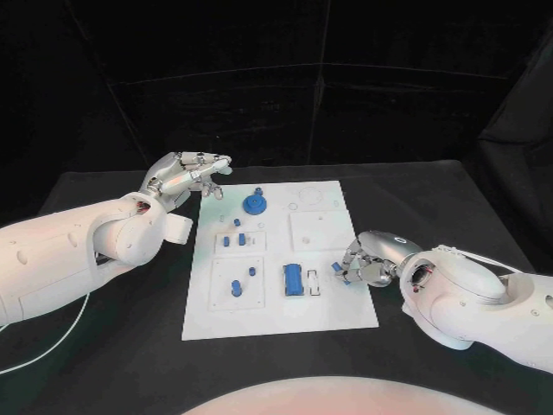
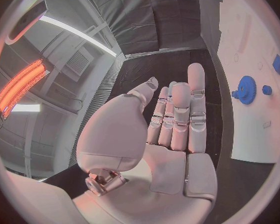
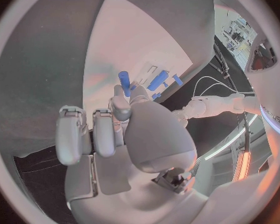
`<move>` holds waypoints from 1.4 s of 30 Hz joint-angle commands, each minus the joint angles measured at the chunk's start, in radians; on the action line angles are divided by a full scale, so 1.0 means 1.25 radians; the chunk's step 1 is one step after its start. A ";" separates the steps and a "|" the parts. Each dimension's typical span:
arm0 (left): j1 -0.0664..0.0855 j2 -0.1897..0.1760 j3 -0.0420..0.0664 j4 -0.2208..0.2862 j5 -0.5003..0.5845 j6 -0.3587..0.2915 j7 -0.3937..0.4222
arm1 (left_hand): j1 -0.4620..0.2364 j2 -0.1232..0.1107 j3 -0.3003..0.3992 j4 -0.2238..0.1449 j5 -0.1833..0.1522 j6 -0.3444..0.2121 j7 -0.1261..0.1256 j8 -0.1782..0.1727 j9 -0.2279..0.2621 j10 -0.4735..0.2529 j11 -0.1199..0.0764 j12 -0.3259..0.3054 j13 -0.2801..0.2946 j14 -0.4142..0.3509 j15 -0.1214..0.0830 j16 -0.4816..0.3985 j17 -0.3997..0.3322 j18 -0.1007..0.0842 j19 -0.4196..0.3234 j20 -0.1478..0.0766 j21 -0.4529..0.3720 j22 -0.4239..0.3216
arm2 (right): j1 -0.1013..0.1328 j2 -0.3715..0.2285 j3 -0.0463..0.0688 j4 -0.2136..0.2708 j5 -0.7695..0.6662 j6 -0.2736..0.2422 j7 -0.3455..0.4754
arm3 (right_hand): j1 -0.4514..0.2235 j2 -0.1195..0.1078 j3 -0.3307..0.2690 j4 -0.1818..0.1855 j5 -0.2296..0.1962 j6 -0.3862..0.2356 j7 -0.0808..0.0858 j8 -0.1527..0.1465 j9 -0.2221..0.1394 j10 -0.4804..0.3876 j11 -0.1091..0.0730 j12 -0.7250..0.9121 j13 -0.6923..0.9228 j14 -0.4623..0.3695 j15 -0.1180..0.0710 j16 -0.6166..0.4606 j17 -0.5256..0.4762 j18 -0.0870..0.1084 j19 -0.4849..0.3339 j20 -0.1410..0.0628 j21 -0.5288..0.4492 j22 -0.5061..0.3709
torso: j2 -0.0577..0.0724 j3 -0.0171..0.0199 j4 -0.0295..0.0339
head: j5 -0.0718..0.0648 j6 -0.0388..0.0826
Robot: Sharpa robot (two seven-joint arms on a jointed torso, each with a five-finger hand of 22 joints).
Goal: Assemble the parts on the task board
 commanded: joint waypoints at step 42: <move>0.001 0.001 0.001 0.004 0.003 0.017 -0.011 | 0.003 0.006 -0.003 -0.003 0.003 -0.005 -0.002 0.005 0.000 -0.008 -0.001 0.005 0.001 -0.005 0.000 0.003 -0.001 0.011 0.001 0.004 -0.005 -0.002 | 0.001 0.111 0.000 -0.060 0.164 0.017 -0.019 | -0.029 -0.003 0.010 0.038 0.010 0.052 -0.013 -0.006 0.004 0.013 -0.007 0.008 0.007 0.051 -0.012 0.009 0.029 -0.014 0.023 -0.006 0.008 0.133 | 0.001 -0.0002 -0.0010 | 0.010 -0.010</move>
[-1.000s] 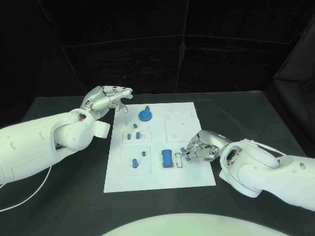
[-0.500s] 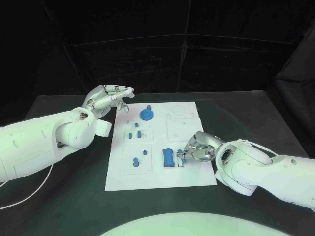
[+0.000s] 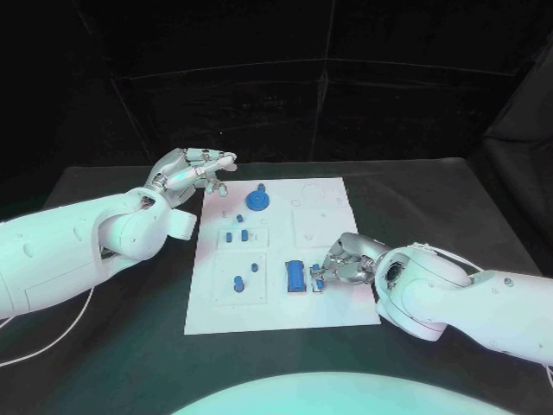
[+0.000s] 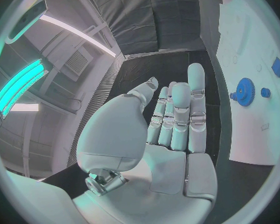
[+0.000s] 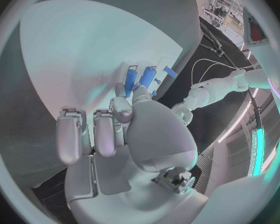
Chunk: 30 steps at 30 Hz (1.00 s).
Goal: Assemble the parts on the task board
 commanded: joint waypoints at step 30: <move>0.001 0.001 0.001 0.000 0.003 0.013 -0.002 | 0.005 0.007 -0.003 -0.003 0.003 -0.006 -0.002 0.005 0.000 -0.006 0.002 0.005 0.001 -0.005 0.000 0.003 -0.002 0.011 0.002 0.004 -0.005 -0.001 | 0.001 0.004 0.000 0.001 -0.044 -0.002 0.007 | -0.069 -0.013 -0.044 0.048 -0.057 0.013 0.005 -0.024 0.010 0.005 0.004 -0.014 0.000 0.049 -0.004 -0.003 0.022 -0.013 0.018 -0.006 0.000 0.128 | 0.000 0.0008 -0.0001 | -0.001 -0.001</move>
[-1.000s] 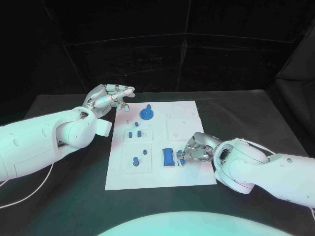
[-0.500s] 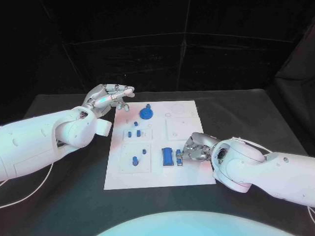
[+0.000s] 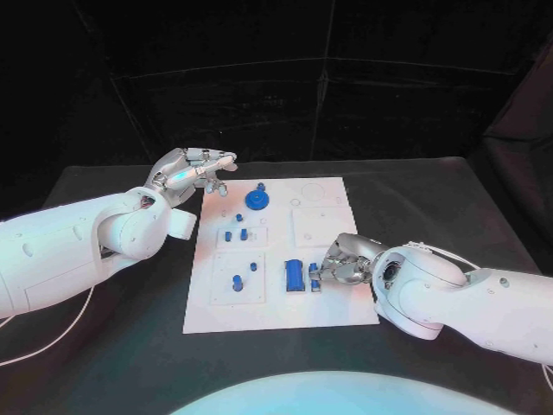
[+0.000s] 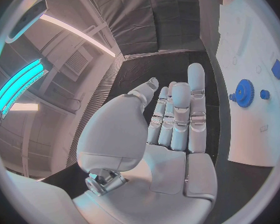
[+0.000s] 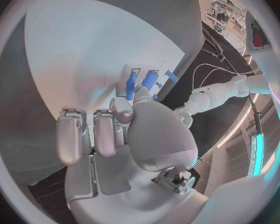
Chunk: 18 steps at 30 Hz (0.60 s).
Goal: Assemble the parts on the task board
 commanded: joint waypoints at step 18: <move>0.001 0.001 0.001 -0.001 0.003 0.009 0.004 | 0.002 0.003 -0.003 -0.003 0.003 -0.006 -0.002 0.005 0.000 -0.006 0.002 0.005 0.001 -0.005 0.000 0.003 -0.001 0.011 0.002 0.004 -0.005 -0.001 | 0.001 -0.043 0.000 0.007 -0.063 -0.100 0.246 | 0.179 0.010 0.050 -0.106 -0.001 -0.140 0.061 -0.112 -0.039 -0.036 0.045 -0.048 -0.021 0.043 0.031 -0.021 -0.004 -0.004 -0.011 0.028 -0.024 0.099 | 0.000 -0.0003 -0.0014 | -0.005 0.003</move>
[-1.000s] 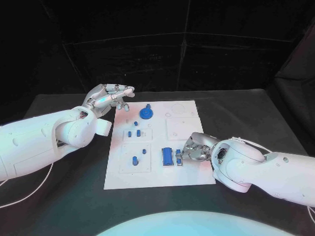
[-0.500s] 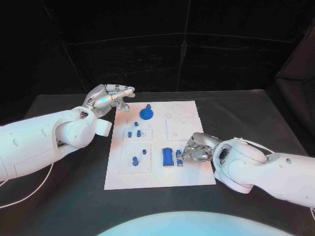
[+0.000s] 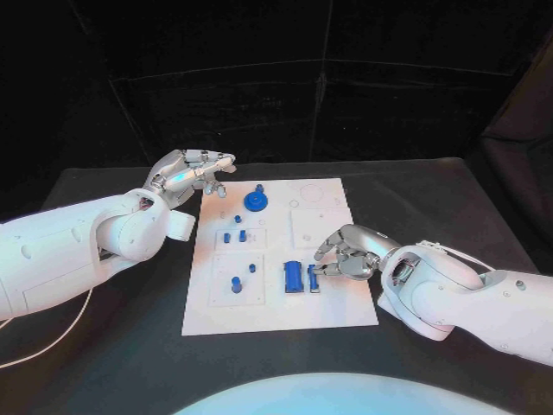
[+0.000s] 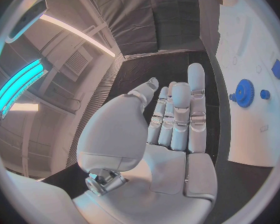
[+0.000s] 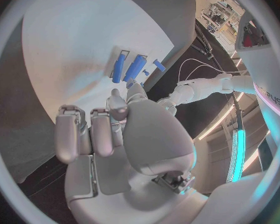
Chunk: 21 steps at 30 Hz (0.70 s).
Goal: Assemble the parts on the task board
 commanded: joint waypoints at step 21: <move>0.001 0.001 0.000 -0.002 0.003 0.010 0.003 | 0.003 0.005 -0.004 -0.004 0.003 -0.007 -0.002 0.005 0.000 -0.008 0.002 0.006 0.001 -0.005 0.000 0.004 -0.001 0.011 0.002 0.004 -0.006 -0.001 | 0.000 0.026 0.000 -0.034 -0.057 0.133 0.021 | -0.017 -0.117 0.353 0.006 0.208 0.038 0.012 -0.055 -0.087 -0.014 0.012 0.010 -0.013 0.045 0.015 0.004 0.011 -0.005 0.002 0.015 0.002 0.107 | 0.000 -0.0002 0.0011 | 0.001 -0.005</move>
